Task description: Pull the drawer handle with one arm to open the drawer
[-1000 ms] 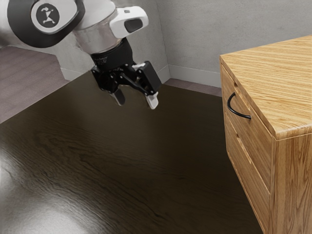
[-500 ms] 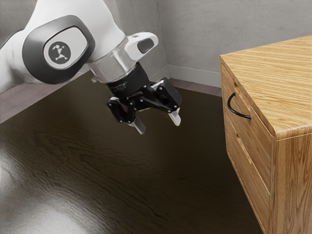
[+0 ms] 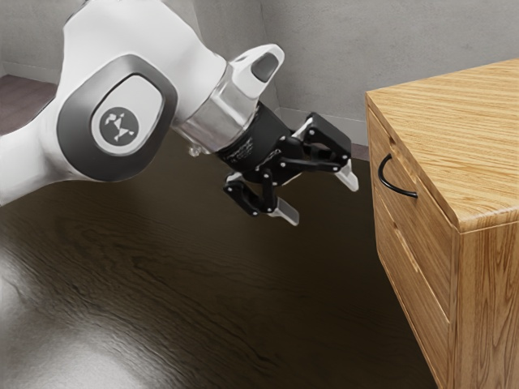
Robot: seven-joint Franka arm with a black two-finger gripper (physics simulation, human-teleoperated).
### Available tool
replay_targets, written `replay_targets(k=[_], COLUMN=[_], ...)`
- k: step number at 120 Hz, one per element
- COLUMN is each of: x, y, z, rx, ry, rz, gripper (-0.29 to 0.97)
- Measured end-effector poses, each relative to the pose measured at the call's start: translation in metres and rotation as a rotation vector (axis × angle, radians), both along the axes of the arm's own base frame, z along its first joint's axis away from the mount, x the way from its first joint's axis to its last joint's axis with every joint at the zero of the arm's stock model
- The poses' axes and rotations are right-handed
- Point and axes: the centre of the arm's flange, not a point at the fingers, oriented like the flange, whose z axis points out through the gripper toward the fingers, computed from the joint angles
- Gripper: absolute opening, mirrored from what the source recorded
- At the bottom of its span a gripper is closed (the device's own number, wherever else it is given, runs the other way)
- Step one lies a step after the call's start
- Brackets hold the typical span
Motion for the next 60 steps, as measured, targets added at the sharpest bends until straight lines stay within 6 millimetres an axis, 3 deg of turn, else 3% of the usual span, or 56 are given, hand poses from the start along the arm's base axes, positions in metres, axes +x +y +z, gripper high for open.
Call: replay_targets(k=[34,60], x=[-0.009,-0.007], y=[-0.016,-0.013], z=[-0.009,-0.008], rx=[-0.031,-0.049], ry=[0.022,0.024], rz=[0.014,0.042], gripper=[0.68,0.68])
